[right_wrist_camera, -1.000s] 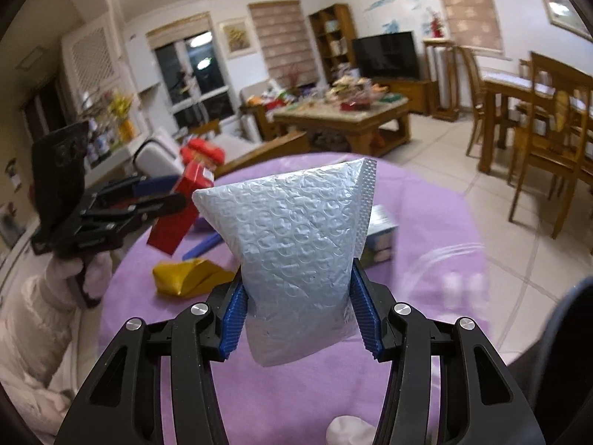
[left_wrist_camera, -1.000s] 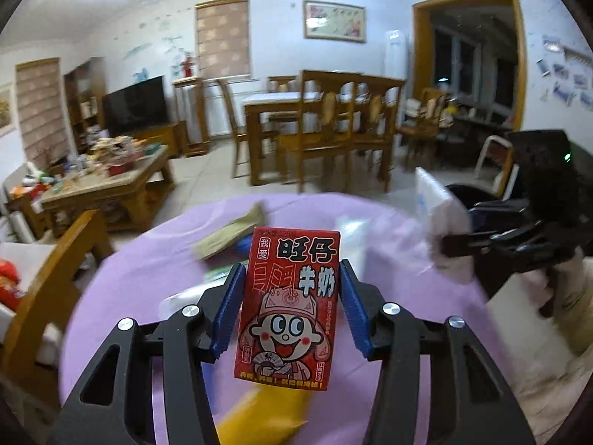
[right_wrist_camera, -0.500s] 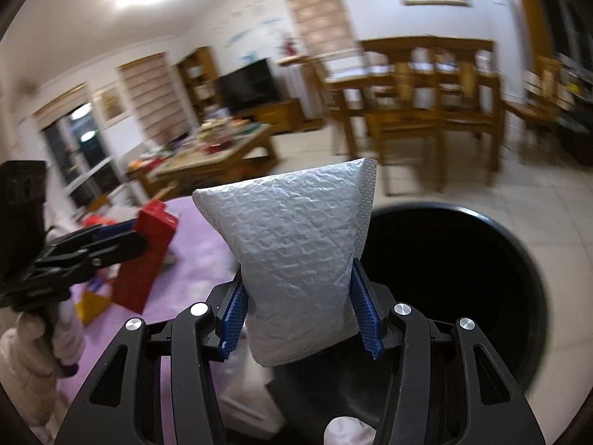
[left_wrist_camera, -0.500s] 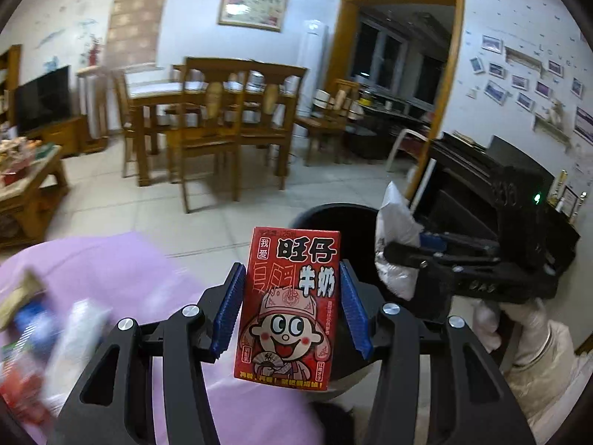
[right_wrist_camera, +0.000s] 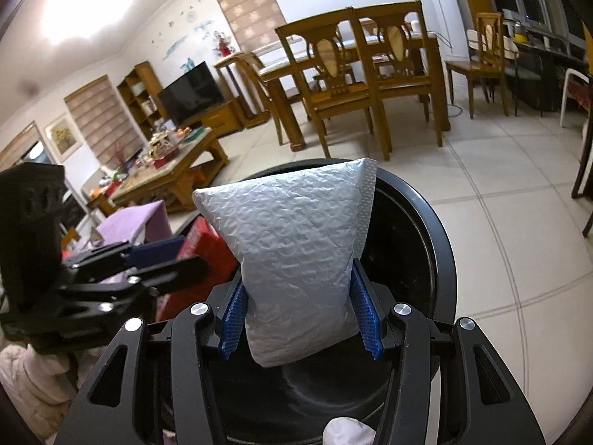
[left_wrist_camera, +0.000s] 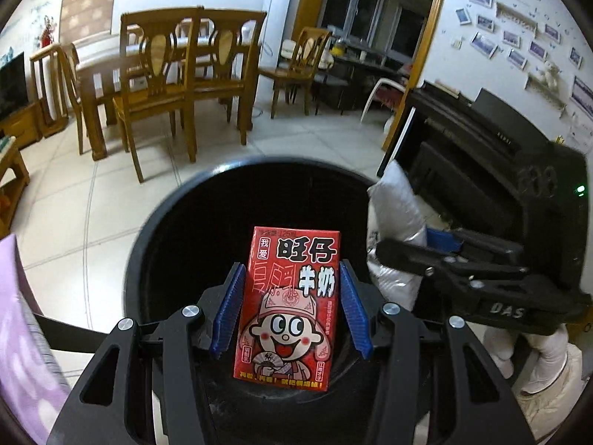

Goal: Collect trash
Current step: 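Carry both items over the black bin and open both tools to drop them, then move both open tools back toward the table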

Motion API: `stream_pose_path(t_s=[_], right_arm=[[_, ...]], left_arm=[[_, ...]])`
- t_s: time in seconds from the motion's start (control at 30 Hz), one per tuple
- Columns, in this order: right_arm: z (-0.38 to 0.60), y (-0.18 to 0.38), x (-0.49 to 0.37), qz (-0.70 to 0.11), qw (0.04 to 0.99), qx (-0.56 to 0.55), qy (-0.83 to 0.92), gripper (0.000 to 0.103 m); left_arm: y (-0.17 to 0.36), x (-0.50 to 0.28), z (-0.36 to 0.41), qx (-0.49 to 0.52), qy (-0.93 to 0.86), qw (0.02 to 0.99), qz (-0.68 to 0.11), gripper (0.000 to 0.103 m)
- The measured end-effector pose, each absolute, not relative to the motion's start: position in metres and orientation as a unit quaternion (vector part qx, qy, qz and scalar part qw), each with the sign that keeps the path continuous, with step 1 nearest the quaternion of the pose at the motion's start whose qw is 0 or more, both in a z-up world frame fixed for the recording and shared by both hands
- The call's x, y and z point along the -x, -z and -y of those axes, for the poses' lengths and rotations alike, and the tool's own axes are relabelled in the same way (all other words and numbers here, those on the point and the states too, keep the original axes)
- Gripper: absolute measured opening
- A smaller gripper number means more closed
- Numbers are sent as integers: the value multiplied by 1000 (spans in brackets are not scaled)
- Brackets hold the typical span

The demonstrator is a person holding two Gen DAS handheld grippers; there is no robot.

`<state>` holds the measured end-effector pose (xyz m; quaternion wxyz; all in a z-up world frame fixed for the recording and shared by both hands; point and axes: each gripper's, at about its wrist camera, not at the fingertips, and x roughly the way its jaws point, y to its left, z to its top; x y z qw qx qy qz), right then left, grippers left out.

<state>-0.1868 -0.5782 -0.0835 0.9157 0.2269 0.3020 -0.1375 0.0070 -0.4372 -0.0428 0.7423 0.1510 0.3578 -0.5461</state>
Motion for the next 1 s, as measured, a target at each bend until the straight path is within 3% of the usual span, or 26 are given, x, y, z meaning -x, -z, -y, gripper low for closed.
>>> stream_pose_path(t_s=[0.53, 0.8, 0.87, 0.9, 0.97, 1.0], right_arm=[[570, 86, 169, -315, 914, -196, 162, 55], [569, 85, 170, -308, 918, -200, 151, 64], [564, 81, 169, -303, 921, -195, 151, 79], [562, 78, 169, -297, 922, -193, 153, 79], [560, 73, 169, -290, 925, -189, 154, 83], [558, 70, 168, -286, 927, -187, 152, 83]], left_arm=[[54, 2, 444, -180, 541, 740, -357, 51], [50, 10, 437, -182, 538, 747, -345, 52], [47, 12, 433, -185, 537, 749, -342, 61], [46, 13, 430, -185, 536, 752, -338, 65], [41, 15, 424, -184, 532, 760, -326, 82], [38, 17, 418, -183, 529, 765, -318, 84]])
